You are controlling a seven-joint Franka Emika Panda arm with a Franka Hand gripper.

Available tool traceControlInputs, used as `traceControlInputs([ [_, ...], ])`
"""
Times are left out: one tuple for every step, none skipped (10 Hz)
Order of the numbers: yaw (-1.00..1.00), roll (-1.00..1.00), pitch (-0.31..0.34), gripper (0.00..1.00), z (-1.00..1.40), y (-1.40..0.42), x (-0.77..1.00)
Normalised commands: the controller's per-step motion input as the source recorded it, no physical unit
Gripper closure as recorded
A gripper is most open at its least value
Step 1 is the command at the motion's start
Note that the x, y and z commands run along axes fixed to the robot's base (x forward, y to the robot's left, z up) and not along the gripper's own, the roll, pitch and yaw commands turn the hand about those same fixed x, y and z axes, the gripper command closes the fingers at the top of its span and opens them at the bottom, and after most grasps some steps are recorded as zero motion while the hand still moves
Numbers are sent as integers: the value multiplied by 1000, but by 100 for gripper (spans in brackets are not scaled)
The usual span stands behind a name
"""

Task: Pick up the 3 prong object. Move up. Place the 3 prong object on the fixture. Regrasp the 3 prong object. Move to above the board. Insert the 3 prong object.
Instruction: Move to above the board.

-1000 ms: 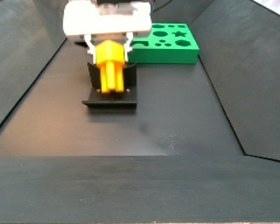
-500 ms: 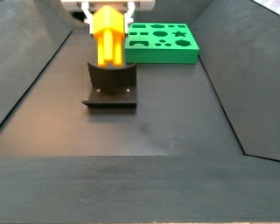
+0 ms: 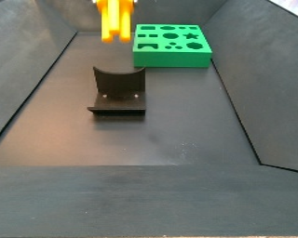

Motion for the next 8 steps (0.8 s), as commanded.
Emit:
traceControlInputs([
  [64, -41, 92, 100, 1000, -62, -50],
  [72, -34, 87, 100, 1000, -60, -43],
  [73, -33, 88, 100, 1000, -60, -36],
  [76, -29, 88, 100, 1000, -57, -21],
  [78, -30, 92, 100, 1000, -57, -15],
  [77, -31, 95, 100, 844, -47, 0],
  [79, -35, 96, 100, 672, -38, 11],
  [81, -30, 96, 100, 443, -32, 17],
])
